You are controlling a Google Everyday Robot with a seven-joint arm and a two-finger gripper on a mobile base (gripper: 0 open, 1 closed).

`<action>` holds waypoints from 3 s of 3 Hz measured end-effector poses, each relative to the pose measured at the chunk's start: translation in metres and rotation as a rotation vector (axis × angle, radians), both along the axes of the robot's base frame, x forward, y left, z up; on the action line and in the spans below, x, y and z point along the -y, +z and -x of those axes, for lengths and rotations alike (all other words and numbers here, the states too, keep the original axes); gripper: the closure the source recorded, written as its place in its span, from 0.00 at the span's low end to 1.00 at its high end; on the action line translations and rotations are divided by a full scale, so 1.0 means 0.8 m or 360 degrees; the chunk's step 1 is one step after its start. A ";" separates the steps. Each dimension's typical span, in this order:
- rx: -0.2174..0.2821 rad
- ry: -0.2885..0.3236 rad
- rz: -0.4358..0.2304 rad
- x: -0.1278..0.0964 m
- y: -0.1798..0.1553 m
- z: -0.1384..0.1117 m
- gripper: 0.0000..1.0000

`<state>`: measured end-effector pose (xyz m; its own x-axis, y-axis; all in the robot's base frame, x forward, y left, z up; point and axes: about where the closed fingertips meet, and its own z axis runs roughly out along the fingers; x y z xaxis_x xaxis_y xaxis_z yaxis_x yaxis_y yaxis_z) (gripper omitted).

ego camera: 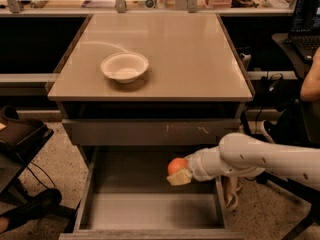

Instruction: Pick orange from middle drawer and place on counter

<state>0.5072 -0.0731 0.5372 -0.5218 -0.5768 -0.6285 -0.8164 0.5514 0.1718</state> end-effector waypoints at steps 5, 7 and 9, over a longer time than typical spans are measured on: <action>0.0164 -0.0390 0.0132 0.068 0.276 -0.025 1.00; 0.0459 -0.0563 0.0225 0.095 0.491 -0.042 1.00; 0.0493 -0.0575 0.0163 0.101 0.513 -0.080 1.00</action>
Offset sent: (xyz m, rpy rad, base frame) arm 0.0029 -0.0053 0.0574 -0.0414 0.0181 -0.0614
